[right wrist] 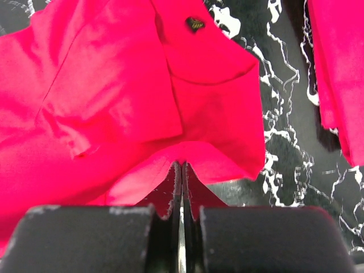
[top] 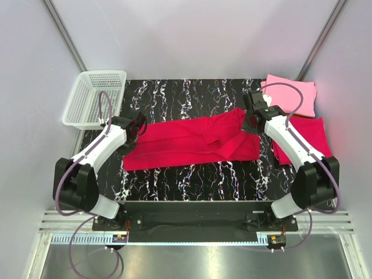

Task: Fold and stack the t-shirts
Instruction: Fold the tshirt

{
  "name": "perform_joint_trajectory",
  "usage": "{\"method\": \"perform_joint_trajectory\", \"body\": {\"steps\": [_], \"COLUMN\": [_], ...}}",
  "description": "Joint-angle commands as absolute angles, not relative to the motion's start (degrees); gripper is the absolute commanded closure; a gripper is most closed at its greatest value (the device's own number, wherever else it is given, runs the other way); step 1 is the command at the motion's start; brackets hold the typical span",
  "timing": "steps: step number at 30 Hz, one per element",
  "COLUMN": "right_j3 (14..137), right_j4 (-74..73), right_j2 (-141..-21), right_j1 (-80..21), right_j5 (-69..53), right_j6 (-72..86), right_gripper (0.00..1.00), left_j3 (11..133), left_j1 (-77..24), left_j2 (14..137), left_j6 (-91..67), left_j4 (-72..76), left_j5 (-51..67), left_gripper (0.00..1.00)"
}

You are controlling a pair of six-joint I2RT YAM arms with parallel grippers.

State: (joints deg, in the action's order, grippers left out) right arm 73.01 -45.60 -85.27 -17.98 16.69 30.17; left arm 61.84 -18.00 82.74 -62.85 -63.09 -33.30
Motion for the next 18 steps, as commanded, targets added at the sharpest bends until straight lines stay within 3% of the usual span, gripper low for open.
{"method": "perform_joint_trajectory", "body": {"steps": [1, 18], "right_j3": [76.29, 88.15], "right_j4": [-41.84, -37.71], "right_j2": [-87.62, -103.18], "right_j1": [-16.17, -11.87], "right_j5": [15.29, 10.81], "right_j6": [27.34, 23.47], "right_gripper": [1.00, 1.00], "left_j3": [66.43, 73.82], "left_j1": [-16.09, -10.90], "left_j2": [86.12, 98.61], "left_j6": [-60.82, -56.95], "left_j4": [-59.94, -57.48], "left_j5": [-35.24, -35.33], "left_gripper": [1.00, 1.00]}}
